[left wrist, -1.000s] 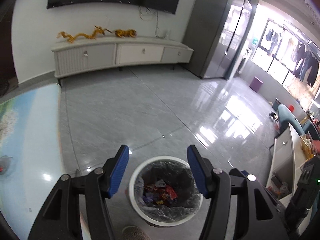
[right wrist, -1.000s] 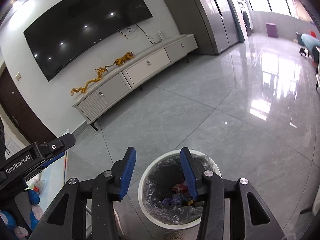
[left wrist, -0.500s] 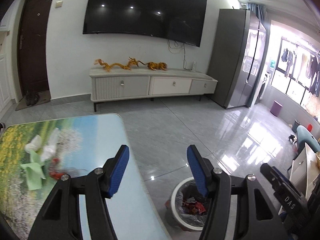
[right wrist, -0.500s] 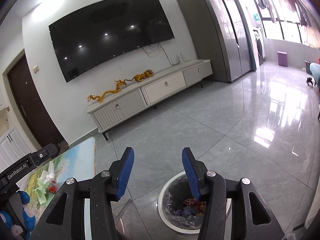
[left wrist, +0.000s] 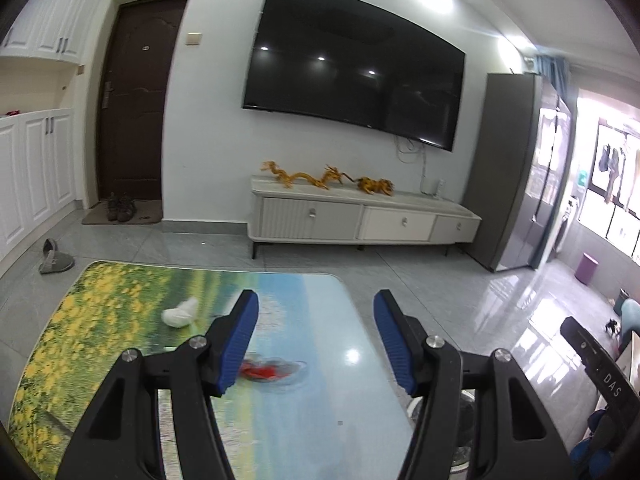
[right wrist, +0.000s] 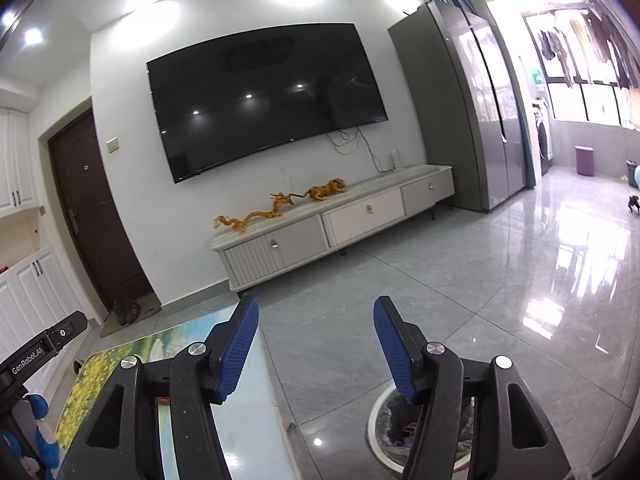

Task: Collect trash
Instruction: 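Return both tools from the bin to the table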

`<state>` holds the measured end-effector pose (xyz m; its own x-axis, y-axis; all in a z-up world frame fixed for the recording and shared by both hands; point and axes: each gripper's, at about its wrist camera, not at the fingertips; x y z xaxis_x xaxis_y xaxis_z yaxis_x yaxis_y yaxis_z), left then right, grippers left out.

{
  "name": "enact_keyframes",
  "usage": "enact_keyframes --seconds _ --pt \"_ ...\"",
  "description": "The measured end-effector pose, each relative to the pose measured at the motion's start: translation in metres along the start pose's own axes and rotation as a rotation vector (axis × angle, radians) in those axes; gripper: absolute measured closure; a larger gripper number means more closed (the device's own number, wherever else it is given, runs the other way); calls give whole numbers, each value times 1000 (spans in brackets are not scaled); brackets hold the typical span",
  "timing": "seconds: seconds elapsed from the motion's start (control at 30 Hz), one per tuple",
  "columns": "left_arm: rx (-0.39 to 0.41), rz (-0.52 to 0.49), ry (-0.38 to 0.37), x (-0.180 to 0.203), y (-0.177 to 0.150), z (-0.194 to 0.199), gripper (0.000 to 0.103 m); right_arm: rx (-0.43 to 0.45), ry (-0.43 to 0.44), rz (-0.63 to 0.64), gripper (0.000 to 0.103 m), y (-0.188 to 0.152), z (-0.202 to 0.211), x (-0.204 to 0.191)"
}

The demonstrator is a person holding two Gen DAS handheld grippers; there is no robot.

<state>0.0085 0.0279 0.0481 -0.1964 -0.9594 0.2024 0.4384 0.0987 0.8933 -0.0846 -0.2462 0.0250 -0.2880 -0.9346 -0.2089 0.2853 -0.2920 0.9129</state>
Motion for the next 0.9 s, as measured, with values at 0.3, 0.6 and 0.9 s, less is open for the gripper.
enact_keyframes --seconds 0.3,0.6,0.9 --pt "31 156 182 -115 6 23 44 -2 91 82 42 -8 -4 -51" --pt "-15 271 290 -180 -8 12 44 -62 161 155 42 -20 -29 -82" --pt "-103 325 268 -194 -30 -28 44 -157 186 175 42 -42 -63 -87"
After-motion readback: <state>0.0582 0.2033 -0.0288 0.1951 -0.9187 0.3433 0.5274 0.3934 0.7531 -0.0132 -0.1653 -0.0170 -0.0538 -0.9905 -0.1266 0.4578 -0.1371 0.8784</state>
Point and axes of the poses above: each gripper's, at about its wrist camera, not at the fingertips, and z roughly against the way its jaws point, x to its right, y to its top, and after that the axes turned 2 degrees about z, right-handed
